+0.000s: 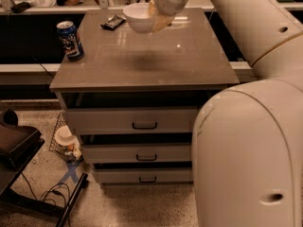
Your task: Move white bowl near pepsi can
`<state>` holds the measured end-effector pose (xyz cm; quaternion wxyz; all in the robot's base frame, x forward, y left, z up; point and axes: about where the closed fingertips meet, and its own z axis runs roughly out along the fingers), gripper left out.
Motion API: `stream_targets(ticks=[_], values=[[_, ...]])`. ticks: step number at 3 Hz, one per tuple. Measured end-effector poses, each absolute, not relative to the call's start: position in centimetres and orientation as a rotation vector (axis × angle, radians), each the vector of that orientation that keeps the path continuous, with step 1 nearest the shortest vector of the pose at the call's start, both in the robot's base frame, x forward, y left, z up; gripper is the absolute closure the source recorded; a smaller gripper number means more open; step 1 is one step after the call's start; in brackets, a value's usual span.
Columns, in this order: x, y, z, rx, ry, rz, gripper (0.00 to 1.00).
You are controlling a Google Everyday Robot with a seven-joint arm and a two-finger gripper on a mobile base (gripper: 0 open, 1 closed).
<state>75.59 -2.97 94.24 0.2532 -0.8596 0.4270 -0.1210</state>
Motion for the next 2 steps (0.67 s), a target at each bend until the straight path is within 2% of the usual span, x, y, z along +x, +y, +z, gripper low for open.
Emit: stream_targets(ticks=[2], values=[[70.5,3.9,91.5,-2.335,0.955,-0.293,1.0]])
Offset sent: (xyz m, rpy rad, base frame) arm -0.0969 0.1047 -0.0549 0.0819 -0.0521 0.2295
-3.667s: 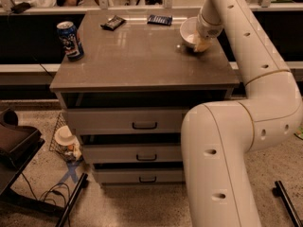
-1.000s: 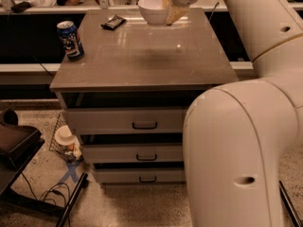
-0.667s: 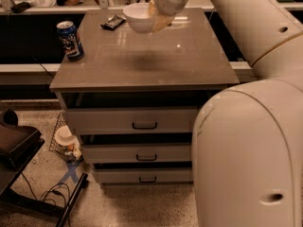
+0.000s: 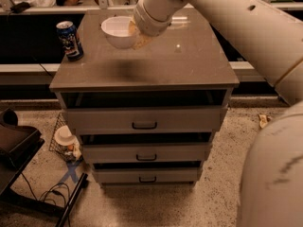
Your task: Move white bowl near pepsi can
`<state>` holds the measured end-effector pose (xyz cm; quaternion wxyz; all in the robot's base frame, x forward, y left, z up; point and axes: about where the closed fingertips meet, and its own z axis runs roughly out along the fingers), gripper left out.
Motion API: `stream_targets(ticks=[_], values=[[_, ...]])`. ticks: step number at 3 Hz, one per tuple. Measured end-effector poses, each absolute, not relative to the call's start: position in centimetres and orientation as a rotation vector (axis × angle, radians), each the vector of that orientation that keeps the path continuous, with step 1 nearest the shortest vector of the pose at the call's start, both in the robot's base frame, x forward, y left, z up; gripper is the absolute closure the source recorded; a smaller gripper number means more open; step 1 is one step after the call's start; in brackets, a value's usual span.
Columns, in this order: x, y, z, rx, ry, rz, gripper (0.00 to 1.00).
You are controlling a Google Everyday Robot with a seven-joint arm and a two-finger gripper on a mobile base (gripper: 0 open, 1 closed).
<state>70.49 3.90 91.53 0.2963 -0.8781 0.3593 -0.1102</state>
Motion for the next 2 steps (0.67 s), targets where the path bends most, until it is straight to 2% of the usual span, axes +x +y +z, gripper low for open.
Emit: stream_targets(ticks=[2], values=[[67.7,8.3,87.9,-2.351,0.844,-0.228,1.0]])
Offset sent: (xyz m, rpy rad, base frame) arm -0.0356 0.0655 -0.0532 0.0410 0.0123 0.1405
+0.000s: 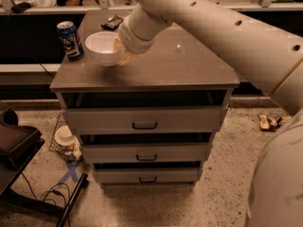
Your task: Move white bowl near pepsi can
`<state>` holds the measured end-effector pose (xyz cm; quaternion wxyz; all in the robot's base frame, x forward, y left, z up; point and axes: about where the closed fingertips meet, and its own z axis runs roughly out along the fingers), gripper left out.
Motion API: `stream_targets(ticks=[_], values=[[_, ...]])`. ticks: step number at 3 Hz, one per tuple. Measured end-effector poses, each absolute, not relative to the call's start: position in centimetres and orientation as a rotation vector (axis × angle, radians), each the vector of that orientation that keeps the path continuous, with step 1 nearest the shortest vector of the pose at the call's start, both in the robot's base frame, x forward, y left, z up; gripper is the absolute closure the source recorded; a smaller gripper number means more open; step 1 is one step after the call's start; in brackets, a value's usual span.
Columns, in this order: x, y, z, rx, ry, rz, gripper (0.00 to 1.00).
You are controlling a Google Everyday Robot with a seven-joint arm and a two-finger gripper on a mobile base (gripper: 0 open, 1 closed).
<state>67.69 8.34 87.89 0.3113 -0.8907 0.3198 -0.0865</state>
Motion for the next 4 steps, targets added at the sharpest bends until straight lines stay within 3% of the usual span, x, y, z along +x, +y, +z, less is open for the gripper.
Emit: stream_targets(ticks=[3,4], values=[[67.8,13.2,85.8,-2.443,0.675,-0.265,1.0],[67.8,14.1,84.9,-2.491,0.663,-0.278,0.92]])
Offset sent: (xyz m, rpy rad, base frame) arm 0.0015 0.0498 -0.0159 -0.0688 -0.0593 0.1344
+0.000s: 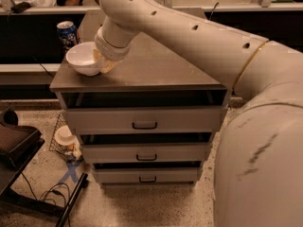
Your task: Move white bowl near pepsi can
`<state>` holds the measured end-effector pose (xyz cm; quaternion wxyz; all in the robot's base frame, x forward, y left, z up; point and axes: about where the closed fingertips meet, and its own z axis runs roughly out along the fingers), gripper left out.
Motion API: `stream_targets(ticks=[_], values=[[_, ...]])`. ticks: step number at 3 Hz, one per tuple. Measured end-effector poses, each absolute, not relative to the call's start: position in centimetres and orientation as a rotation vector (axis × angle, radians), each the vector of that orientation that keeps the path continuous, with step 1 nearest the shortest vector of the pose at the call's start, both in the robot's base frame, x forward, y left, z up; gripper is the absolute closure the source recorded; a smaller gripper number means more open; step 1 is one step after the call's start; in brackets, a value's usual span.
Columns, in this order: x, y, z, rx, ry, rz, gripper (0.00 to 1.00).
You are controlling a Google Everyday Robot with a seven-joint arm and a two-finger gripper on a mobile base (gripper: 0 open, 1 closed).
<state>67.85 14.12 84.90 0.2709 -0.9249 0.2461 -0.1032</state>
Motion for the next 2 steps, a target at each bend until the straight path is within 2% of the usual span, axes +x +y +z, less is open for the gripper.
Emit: stream_targets(ticks=[2], values=[[67.75,14.34,84.51,-2.496,0.66,-0.27,0.44]])
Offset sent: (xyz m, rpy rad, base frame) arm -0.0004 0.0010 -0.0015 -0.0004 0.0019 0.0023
